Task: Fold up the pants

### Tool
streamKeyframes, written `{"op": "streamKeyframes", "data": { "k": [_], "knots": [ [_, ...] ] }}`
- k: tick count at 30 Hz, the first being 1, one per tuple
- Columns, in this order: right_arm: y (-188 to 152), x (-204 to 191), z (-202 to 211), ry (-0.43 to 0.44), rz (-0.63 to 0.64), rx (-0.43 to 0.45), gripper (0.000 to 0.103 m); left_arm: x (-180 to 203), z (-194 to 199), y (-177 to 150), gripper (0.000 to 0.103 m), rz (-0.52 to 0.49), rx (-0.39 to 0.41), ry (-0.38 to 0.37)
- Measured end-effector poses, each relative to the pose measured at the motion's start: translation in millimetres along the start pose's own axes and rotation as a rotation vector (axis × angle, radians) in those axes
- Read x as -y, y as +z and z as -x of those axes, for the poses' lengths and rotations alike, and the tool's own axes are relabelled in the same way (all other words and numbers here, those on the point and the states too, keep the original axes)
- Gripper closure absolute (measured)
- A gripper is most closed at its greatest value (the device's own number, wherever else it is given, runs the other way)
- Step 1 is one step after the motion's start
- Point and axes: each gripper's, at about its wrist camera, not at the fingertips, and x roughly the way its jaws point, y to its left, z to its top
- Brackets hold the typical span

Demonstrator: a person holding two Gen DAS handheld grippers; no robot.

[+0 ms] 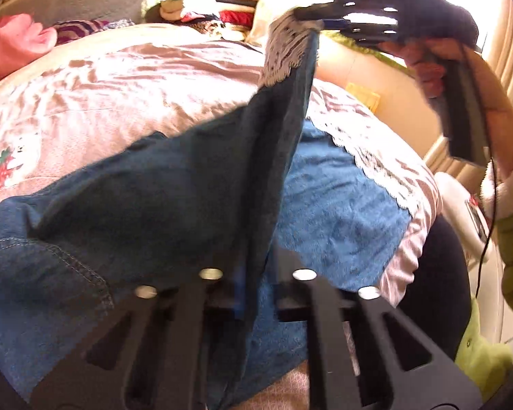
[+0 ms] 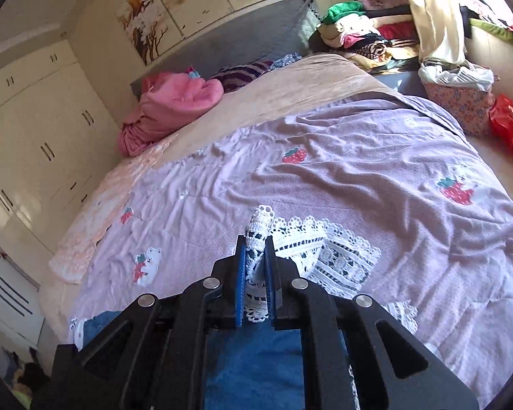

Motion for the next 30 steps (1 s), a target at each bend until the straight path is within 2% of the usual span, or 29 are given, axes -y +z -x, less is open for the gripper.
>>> {"op": "streamKeyframes", "data": {
  "k": [5, 8, 15, 22, 30],
  "knots": [
    [-38.2, 34.1, 42.5, -0.013, -0.097, 0.014, 0.095, -0.7, 10.9, -1.9, 0.103, -0.041, 0.000, 0.023],
    [-68.3, 55.2, 62.1, -0.022, -0.167, -0.007, 0.095, -0.1, 17.1, -5.2, 0.103, -0.073, -0.011, 0.030],
    [-131.3, 79.4, 80.3, -0.032, -0.266, -0.071, 0.095, 3.4, 28.3, -13.2, 0.103, -0.117, -0.025, 0.020],
    [-160.1, 92.5, 88.6, -0.034, -0.322, -0.094, 0.095, 18.1, 32.8, -25.5, 0.103, -0.182, -0.042, 0.002],
    [-178.8, 102.2, 95.9, -0.041, -0.332, -0.136, 0.095, 27.9, 26.3, -37.4, 0.100, -0.223, -0.081, 0.021]
  ]
}}
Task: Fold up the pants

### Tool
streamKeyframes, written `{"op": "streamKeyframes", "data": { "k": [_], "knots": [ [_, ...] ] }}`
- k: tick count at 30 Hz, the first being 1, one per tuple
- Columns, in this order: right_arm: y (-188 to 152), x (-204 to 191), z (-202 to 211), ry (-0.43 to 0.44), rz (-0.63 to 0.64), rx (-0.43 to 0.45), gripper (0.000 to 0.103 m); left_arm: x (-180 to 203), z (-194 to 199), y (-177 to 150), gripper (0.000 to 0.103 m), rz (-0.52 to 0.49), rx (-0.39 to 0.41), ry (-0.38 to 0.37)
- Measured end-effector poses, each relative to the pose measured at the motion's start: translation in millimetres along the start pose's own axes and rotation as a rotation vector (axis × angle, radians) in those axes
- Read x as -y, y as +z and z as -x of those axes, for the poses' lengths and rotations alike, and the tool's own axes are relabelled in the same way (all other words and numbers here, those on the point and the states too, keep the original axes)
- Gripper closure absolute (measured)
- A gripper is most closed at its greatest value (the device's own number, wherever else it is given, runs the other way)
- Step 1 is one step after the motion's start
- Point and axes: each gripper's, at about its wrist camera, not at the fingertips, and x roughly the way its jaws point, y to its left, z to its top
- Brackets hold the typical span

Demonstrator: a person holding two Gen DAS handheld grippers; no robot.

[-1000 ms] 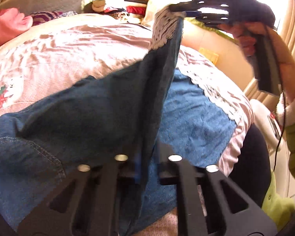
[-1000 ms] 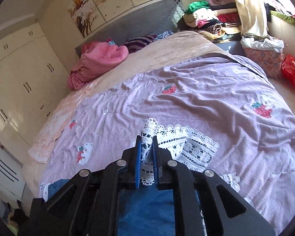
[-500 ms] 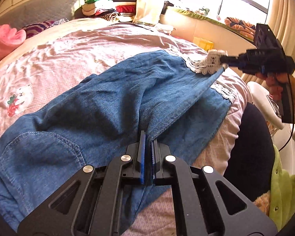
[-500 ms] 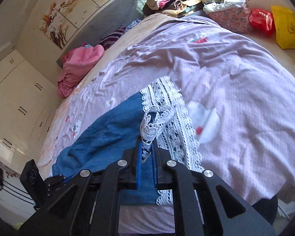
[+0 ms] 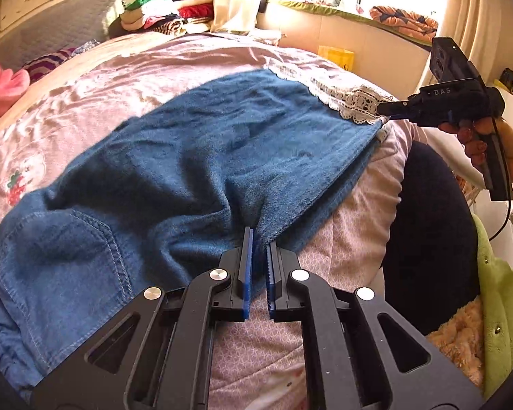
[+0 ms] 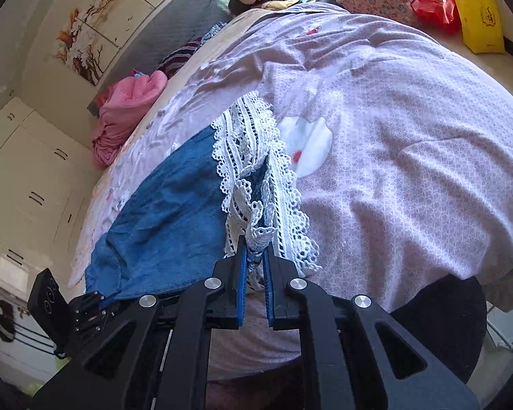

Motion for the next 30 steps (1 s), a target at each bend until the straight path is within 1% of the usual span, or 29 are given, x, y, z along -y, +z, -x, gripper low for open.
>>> {"op": "streamKeyframes", "data": {
  "k": [4, 9, 12, 17, 18, 19, 20, 21, 23, 25, 28, 30],
  "knots": [
    [-5.1, 13.9, -4.8, 0.016, -0.028, -0.002, 0.095, 5.8, -7.5, -5.0, 0.100, -0.021, -0.028, 0.007],
    [-7.4, 12.5, -1.4, -0.002, -0.003, 0.000, 0.095, 7.6, -6.7, -7.0, 0.100, -0.022, -0.027, 0.003],
    [-9.5, 12.6, -7.0, -0.023, 0.015, -0.015, 0.096, 8.5, -10.9, -8.3, 0.100, -0.026, -0.037, 0.011],
    [-7.7, 13.6, 0.5, 0.005, 0.012, -0.039, 0.092, 8.6, -11.8, -7.8, 0.100, -0.015, -0.032, 0.007],
    [-7.4, 12.7, 4.8, 0.003, 0.015, -0.041, 0.089, 8.1, -9.8, -7.5, 0.095, -0.009, -0.029, -0.002],
    [-6.3, 12.3, 12.2, -0.004, 0.015, -0.028, 0.087, 8.0, -7.8, -7.6, 0.087, -0.005, -0.026, -0.016],
    [-4.2, 11.6, 18.5, -0.018, 0.021, -0.015, 0.079, 8.6, -4.3, -7.6, 0.074, 0.000, -0.024, -0.031],
    [-2.3, 9.6, 26.7, -0.039, 0.037, 0.006, 0.073, 10.3, 2.3, -6.9, 0.063, -0.001, -0.012, -0.039],
    [3.0, 2.6, 40.6, -0.064, 0.075, 0.057, 0.072, 14.7, 16.4, -5.1, 0.063, -0.016, 0.031, -0.037],
    [9.0, -10.1, 45.5, -0.051, 0.122, 0.084, 0.072, 11.6, 28.7, 1.8, 0.062, 0.000, 0.073, -0.033],
    [16.6, -41.4, 28.0, -0.021, 0.238, 0.063, 0.072, 1.3, 28.6, 15.8, 0.061, 0.053, 0.096, 0.013],
    [19.9, -54.9, 3.8, -0.008, 0.285, 0.021, 0.072, -7.3, 17.5, 22.2, 0.061, 0.089, 0.074, 0.063]
  ]
}}
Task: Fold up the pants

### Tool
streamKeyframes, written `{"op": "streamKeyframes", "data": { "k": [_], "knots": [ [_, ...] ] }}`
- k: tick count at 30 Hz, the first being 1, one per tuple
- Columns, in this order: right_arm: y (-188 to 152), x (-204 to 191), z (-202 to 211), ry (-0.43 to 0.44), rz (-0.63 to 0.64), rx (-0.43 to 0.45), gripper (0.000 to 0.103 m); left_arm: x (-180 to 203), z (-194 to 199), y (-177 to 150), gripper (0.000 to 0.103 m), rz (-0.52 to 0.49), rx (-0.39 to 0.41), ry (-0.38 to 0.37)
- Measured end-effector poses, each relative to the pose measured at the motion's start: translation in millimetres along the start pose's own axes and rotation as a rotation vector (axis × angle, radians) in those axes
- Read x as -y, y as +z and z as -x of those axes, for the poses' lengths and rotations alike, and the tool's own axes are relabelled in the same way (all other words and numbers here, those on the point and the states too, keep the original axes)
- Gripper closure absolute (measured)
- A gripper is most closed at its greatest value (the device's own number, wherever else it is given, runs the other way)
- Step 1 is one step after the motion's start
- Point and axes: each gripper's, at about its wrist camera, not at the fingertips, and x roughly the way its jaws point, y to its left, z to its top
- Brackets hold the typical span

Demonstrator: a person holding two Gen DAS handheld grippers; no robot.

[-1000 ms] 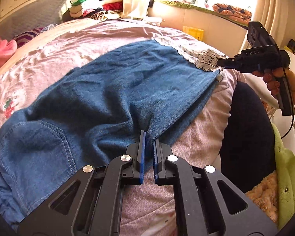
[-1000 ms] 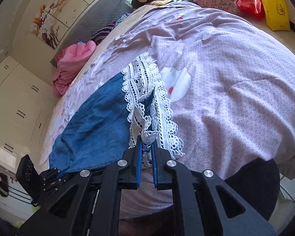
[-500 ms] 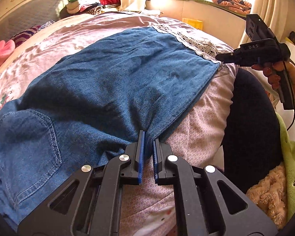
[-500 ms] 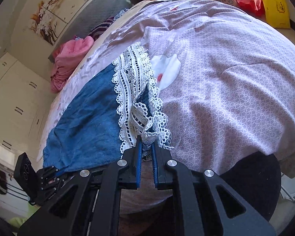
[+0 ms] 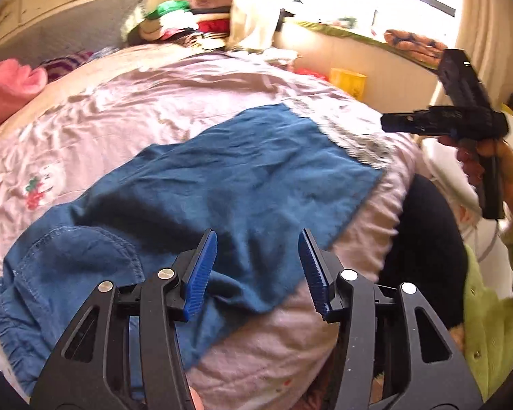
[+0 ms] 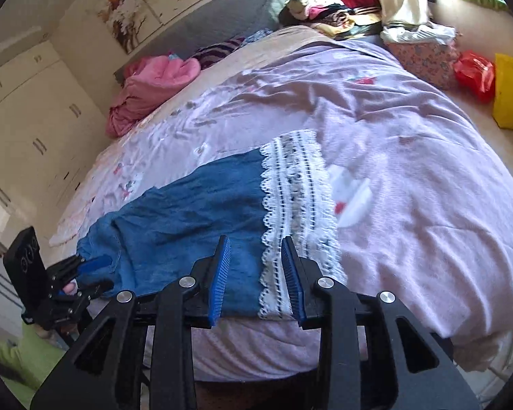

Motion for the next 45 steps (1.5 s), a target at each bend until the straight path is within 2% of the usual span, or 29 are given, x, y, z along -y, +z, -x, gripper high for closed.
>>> {"op": "streamKeyframes", "data": {
  "k": [5, 7, 10, 13, 16, 21, 24, 28, 29, 30, 32, 35, 40, 43, 45],
  "knots": [
    [-5.8, 6.0, -56.1, -0.038, 0.005, -0.142, 0.072, -12.5, -26.6, -10.8, 0.061, 0.004, -0.065, 0.082],
    [-11.2, 8.2, -64.1, -0.054, 0.028, -0.163, 0.072, -14.3, -35.8, -21.0, 0.060, -0.015, -0.097, 0.111],
    [-4.0, -4.4, -61.6, -0.089, 0.075, -0.193, 0.070, -16.5, -40.5, -25.8, 0.059, -0.009, -0.086, 0.118],
    [30.9, -47.9, -53.8, 0.007, 0.172, -0.115, 0.069, -16.4, -38.9, -26.9, 0.058, -0.020, -0.070, 0.120],
    [63.5, -97.7, -75.2, 0.078, 0.301, -0.113, 0.063, -16.7, -37.5, -28.4, 0.058, -0.013, -0.059, 0.108],
    [104.5, -151.3, -166.3, 0.196, 0.368, -0.277, 0.063, -12.9, -36.3, -30.6, 0.058, -0.017, -0.053, 0.111],
    [112.2, -160.9, -210.8, 0.241, 0.361, -0.386, 0.063, -14.6, -36.0, -31.1, 0.057, -0.011, -0.051, 0.100],
    [105.1, -161.2, -250.0, 0.244, 0.412, -0.527, 0.063, -17.0, -35.5, -32.0, 0.056, -0.002, -0.044, 0.082],
    [100.7, -161.1, -256.2, 0.229, 0.429, -0.550, 0.077, -17.6, -35.7, -32.2, 0.056, -0.001, -0.043, 0.080],
    [96.6, -162.8, -257.2, 0.233, 0.454, -0.556, 0.096, -18.3, -35.5, -32.4, 0.056, 0.000, -0.042, 0.078],
    [95.7, -172.3, -251.9, 0.216, 0.512, -0.491, 0.096, -19.1, -35.3, -32.6, 0.056, 0.002, -0.040, 0.072],
    [107.5, -179.7, -252.0, 0.190, 0.511, -0.396, 0.096, -20.4, -36.5, -31.9, 0.055, 0.007, -0.040, 0.067],
    [99.6, -176.7, -283.2, 0.115, 0.531, -0.404, 0.095, -20.5, -38.1, -31.3, 0.055, 0.012, -0.038, 0.069],
    [105.3, -163.9, -266.4, 0.166, 0.437, -0.346, 0.081, -17.9, -37.5, -32.7, 0.054, 0.014, -0.035, 0.069],
    [116.0, -149.6, -226.7, 0.216, 0.359, -0.255, 0.066, -17.3, -34.3, -31.7, 0.049, 0.015, -0.038, 0.066]
  ]
}}
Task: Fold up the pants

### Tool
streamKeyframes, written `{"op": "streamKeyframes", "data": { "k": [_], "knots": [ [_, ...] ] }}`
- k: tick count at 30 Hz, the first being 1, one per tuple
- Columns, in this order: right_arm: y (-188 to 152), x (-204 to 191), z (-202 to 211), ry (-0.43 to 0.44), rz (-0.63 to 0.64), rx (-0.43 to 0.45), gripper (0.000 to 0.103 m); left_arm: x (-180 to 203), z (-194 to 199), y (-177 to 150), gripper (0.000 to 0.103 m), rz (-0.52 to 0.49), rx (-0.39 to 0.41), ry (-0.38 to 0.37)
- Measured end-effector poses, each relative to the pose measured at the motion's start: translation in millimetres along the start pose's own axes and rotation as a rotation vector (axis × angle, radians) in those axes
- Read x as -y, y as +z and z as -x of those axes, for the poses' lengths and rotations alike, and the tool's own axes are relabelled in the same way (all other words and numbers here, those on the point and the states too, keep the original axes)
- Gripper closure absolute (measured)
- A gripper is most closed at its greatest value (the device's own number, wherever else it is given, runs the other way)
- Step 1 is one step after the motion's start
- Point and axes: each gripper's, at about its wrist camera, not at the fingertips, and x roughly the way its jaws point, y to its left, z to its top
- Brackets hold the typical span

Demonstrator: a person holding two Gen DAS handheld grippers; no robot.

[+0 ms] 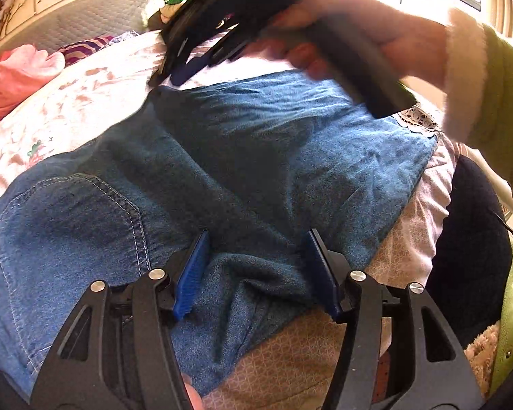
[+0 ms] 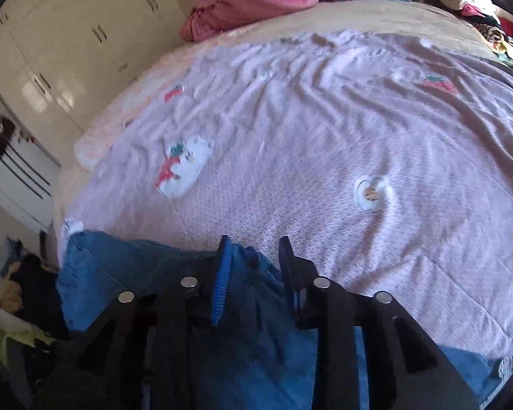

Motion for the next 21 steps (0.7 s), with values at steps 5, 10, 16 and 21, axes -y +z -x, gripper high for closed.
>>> {"op": "streamKeyframes", "data": {
  "k": [5, 10, 16, 21],
  "knots": [
    [-28.6, 39.3, 115.4, -0.060, -0.107, 0.188, 0.052, -4.8, 36.8, 18.1, 0.037, 0.034, 0.059, -0.061],
    [-72.6, 102.0, 167.0, -0.190, -0.218, 0.181, 0.049, -27.7, 47.3, 65.1, 0.032, 0.072, 0.110, 0.003],
    [-110.2, 159.0, 161.3, -0.193, -0.371, 0.136, 0.049, -70.6, -3.7, 116.1, 0.032, 0.174, 0.013, 0.065],
    [-108.4, 173.7, 131.6, -0.152, -0.395, 0.099, 0.050, -103.8, -62.4, 117.9, 0.046, 0.263, -0.134, 0.119]
  ]
}}
